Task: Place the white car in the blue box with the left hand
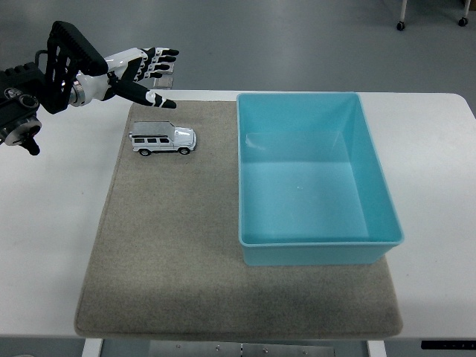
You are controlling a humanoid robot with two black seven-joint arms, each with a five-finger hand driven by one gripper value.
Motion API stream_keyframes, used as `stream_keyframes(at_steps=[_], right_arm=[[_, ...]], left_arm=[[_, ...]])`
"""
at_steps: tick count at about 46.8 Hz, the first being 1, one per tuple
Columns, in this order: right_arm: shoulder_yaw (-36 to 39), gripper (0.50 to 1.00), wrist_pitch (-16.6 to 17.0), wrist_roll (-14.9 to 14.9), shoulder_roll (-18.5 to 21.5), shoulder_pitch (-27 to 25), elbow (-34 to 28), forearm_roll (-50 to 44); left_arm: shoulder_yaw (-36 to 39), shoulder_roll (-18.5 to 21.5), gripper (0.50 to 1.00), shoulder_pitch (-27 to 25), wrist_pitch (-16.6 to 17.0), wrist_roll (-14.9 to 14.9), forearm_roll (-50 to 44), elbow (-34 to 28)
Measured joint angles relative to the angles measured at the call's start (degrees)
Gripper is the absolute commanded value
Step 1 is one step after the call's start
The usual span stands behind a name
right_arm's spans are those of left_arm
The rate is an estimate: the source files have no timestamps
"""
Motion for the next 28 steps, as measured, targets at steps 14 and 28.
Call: stream_keyframes(at_steps=[14,28], right_arm=[[0.0,0.936,0.0,0.0,0.0,0.0,0.0,0.0],[0.0,0.936,0.0,0.0,0.0,0.0,0.0,0.0]], left_arm=[[3.9,0.8,0.996,-1.3,0.0,0.0,18.5,-0.8],[3.9,0.8,0.996,-1.9,0.6,0.0,34.0,-1.0]])
